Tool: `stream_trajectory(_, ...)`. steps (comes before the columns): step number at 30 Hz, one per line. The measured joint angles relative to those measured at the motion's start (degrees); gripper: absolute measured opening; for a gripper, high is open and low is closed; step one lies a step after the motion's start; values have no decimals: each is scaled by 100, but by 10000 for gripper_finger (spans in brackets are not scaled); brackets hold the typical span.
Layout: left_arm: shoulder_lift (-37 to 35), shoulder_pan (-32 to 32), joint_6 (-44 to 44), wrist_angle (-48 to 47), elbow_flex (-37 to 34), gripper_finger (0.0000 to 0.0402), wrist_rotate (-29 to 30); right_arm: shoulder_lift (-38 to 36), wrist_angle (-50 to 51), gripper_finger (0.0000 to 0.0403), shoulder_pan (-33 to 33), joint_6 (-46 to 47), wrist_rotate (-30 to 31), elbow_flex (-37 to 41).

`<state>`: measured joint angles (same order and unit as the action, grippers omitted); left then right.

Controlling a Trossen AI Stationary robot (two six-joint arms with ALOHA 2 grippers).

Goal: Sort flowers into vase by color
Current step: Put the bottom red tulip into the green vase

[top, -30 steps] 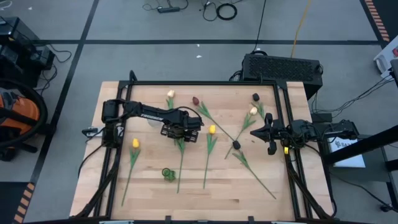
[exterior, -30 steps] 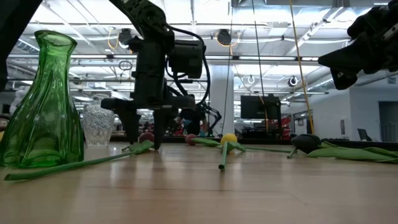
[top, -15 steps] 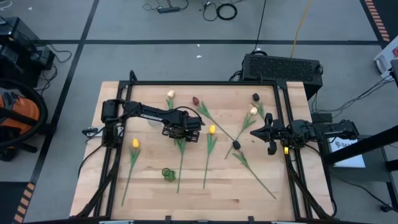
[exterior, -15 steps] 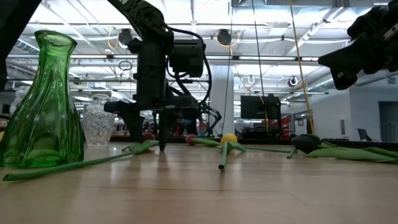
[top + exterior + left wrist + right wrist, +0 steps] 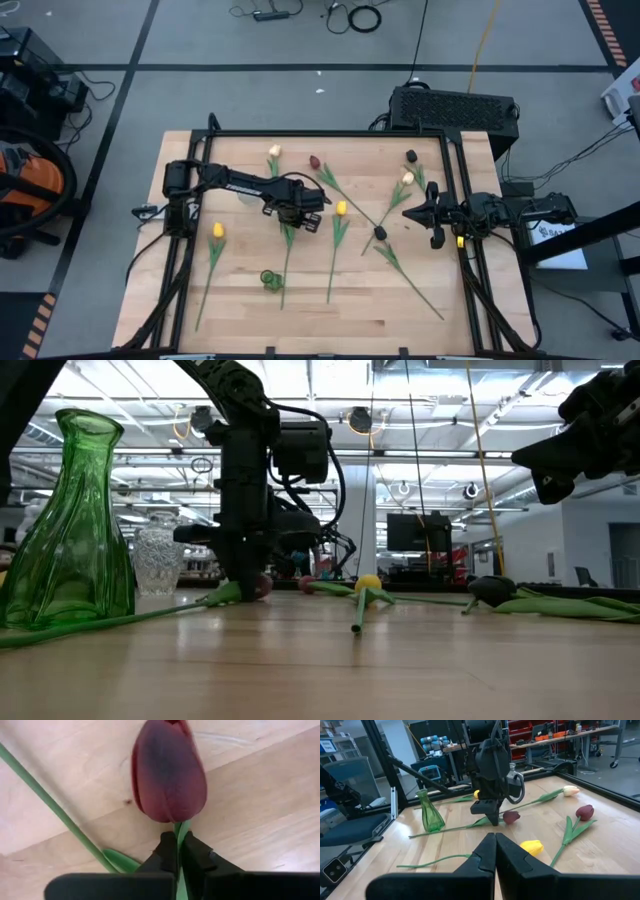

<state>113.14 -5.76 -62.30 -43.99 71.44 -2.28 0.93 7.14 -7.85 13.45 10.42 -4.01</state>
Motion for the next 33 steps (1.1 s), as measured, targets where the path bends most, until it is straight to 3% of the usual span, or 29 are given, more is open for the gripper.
stream_trajectory(10,-133,-18,629,-46,433,18,178,0,-1,0,-1,0,0,1)
stream_trajectory(26,-1495,23,2000,30,1883,19,192,0,0,0,-1,1,2,0)
stream_trajectory(33,-2441,195,2957,197,2301,19,153,0,0,0,-1,0,2,0)
